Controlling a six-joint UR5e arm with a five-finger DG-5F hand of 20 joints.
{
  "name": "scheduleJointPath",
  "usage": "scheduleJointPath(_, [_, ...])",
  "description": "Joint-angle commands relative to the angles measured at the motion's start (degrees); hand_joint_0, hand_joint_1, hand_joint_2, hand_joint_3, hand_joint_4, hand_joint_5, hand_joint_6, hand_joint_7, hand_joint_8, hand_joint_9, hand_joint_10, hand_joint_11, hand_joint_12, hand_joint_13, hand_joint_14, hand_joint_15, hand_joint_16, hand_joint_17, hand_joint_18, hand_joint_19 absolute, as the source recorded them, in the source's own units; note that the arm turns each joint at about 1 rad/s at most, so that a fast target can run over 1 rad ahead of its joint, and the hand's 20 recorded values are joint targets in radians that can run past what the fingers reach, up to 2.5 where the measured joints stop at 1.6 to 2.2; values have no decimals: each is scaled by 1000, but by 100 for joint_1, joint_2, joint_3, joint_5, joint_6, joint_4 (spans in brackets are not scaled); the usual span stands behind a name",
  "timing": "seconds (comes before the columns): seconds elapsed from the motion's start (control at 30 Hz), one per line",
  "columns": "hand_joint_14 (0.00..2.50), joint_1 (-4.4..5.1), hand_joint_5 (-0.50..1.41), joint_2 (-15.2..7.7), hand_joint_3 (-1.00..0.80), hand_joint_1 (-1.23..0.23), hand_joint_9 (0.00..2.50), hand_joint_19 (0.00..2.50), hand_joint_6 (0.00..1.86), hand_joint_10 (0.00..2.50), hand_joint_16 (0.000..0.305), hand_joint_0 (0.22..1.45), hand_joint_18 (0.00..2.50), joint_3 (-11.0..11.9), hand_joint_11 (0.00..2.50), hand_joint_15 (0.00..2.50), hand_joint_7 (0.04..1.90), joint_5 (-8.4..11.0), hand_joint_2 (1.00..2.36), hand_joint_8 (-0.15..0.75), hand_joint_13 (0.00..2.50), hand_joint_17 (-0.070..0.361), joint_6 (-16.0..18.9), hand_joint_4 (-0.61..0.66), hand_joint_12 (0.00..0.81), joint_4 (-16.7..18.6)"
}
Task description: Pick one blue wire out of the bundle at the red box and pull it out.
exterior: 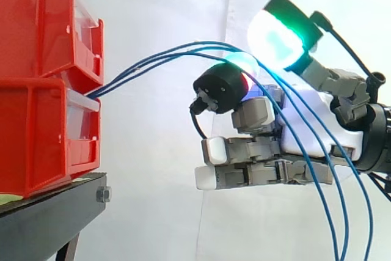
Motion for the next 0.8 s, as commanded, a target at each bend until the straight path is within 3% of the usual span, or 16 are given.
scheduleJointPath(0.0, [21, 0, -127, 0, -500, -637, 994, 488, 841, 25, 65, 470, 439, -1, 785, 526, 1245, 0, 1000, 282, 665, 147, -2, 148, 407, -5])
scheduleJointPath(0.27, [19, 0, -126, 0, -500, -629, 1002, 492, 837, 21, 71, 417, 443, -1, 784, 527, 1207, 0, 1000, 298, 671, 161, -2, 155, 430, -5])
scheduleJointPath(0.4, [20, 0, -122, 0, -500, -669, 1001, 497, 850, 26, 64, 492, 395, -1, 797, 528, 1274, 0, 1000, 275, 646, 143, 7, 137, 396, -5])
scheduleJointPath(0.47, [22, 0, -119, 0, -407, -682, 1011, 507, 859, 27, 60, 545, 377, -1, 815, 534, 1307, 0, 1007, 261, 639, 134, -2, 131, 379, -5])
scheduleJointPath(0.77, [22, 0, -121, 0, -252, -761, 1023, 491, 867, 28, 58, 568, 394, -1, 830, 540, 1324, 0, 1016, 255, 644, 131, -2, 130, 373, 3])
